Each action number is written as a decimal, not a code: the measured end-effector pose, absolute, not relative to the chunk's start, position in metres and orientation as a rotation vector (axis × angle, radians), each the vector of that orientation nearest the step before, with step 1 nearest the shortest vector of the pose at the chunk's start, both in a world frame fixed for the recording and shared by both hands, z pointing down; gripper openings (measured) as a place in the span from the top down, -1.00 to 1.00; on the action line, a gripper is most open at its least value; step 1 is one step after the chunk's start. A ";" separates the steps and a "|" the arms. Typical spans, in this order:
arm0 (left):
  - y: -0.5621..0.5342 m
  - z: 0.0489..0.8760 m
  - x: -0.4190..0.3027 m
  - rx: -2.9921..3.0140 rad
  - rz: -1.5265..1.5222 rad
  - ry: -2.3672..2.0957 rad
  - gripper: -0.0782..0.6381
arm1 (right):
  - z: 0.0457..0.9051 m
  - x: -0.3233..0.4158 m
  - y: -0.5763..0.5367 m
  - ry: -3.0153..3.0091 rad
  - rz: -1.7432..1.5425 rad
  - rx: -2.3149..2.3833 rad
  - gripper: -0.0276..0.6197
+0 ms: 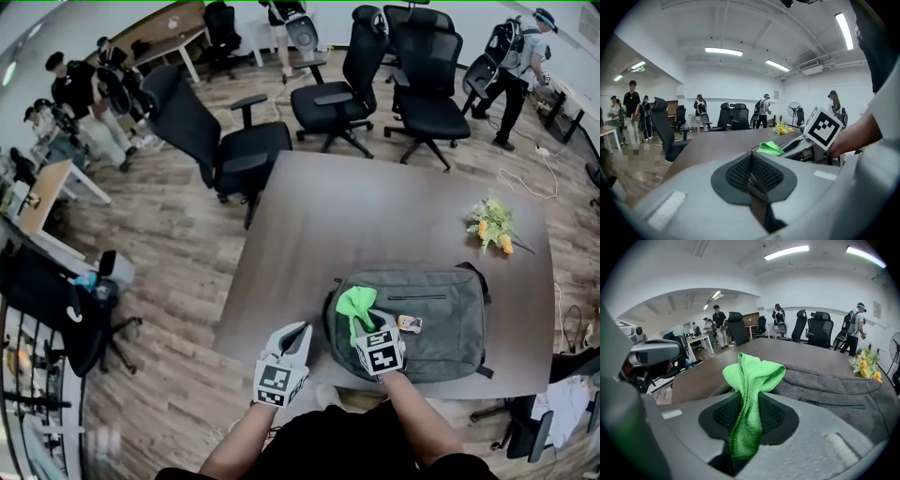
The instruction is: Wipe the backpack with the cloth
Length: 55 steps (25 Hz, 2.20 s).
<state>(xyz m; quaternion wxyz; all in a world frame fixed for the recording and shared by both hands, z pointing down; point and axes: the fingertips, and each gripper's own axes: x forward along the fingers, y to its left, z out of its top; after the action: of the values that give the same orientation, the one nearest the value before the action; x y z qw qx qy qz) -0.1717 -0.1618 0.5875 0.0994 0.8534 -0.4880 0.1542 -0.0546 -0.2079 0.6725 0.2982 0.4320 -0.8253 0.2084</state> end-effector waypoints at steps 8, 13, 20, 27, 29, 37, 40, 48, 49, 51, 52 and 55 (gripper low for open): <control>-0.159 0.590 -0.154 2.537 0.475 -1.404 0.73 | 0.672 -0.003 -0.203 -2.097 0.527 1.233 0.59; -0.161 0.591 -0.141 2.563 0.453 -1.381 0.73 | 0.672 0.033 -0.201 -2.019 0.498 1.299 0.59; -0.161 0.592 -0.119 2.562 0.477 -1.336 0.73 | 0.674 0.084 -0.198 -1.896 0.458 1.376 0.60; -0.161 0.592 -0.101 2.591 0.424 -1.295 0.73 | 0.664 0.124 -0.194 -1.820 0.428 1.436 0.60; -0.161 0.590 -0.097 2.587 0.439 -1.284 0.73 | 0.662 0.134 -0.193 -1.814 0.421 1.453 0.60; -0.160 0.590 -0.082 2.617 0.427 -1.257 0.73 | 0.643 0.186 -0.179 -1.731 0.359 1.550 0.60; -0.157 0.593 -0.080 2.614 0.447 -1.240 0.73 | 0.632 0.206 -0.177 -1.704 0.374 1.608 0.60; -0.157 0.595 -0.073 2.630 0.388 -1.233 0.73 | 0.614 0.233 -0.177 -1.719 0.421 1.717 0.60; -0.157 0.595 -0.073 2.629 0.390 -1.234 0.73 | 0.612 0.231 -0.177 -1.729 0.423 1.720 0.60; -0.156 0.596 -0.073 2.628 0.393 -1.235 0.73 | 0.610 0.223 -0.177 -1.755 0.423 1.715 0.60; -0.156 0.597 -0.074 2.628 0.393 -1.235 0.73 | 0.609 0.217 -0.177 -1.771 0.426 1.706 0.59; -0.154 0.601 -0.079 2.631 0.396 -1.243 0.73 | 0.610 0.194 -0.174 -1.836 0.447 1.665 0.59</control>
<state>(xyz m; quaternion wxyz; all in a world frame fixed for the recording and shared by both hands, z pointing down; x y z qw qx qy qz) -0.0786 -0.1539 0.6006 0.1024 0.8912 -0.4212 0.1340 0.1938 -0.1741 0.6101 0.3067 0.6293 -0.6938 0.1690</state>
